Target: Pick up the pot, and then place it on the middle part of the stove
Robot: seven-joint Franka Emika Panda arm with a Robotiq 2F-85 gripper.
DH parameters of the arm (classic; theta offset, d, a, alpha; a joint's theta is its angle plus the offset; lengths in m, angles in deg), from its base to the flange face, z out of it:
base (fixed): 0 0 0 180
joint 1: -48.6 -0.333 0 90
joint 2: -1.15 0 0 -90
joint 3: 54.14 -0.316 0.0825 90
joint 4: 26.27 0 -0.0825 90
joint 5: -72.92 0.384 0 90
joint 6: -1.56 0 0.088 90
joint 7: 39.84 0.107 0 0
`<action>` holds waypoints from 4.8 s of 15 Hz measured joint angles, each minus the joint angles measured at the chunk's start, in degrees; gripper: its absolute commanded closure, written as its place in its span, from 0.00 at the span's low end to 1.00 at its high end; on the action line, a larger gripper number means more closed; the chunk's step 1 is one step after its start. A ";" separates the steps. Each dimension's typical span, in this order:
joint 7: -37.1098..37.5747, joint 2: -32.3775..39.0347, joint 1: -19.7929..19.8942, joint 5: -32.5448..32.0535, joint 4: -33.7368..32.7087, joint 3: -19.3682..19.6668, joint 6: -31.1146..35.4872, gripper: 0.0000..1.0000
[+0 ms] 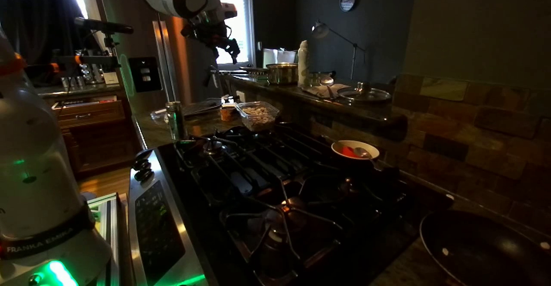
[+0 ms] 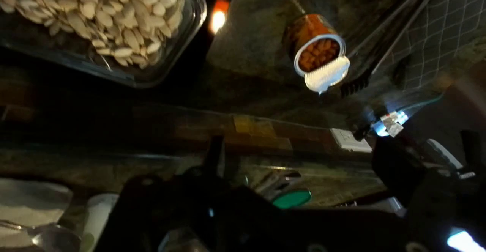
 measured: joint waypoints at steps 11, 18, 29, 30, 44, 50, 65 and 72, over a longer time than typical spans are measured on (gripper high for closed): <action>17.85 4.11 2.01 -7.32 -4.01 -3.66 6.00 0.00; 44.53 4.06 16.51 -37.47 -8.51 -15.91 13.29 0.00; 62.39 4.45 23.04 -70.42 -18.42 -29.57 -6.04 0.00; 62.35 4.48 21.80 -70.42 -18.42 -27.97 -6.03 0.00; 32.38 33.81 -4.73 -79.03 -47.46 -9.24 -27.39 0.00; 24.81 41.77 -9.47 -71.21 -59.45 -5.02 -35.52 0.00; 37.74 45.79 -13.76 -50.82 -71.14 2.33 -48.88 0.00; 40.34 49.46 -14.74 -48.49 -74.39 2.53 -46.22 0.00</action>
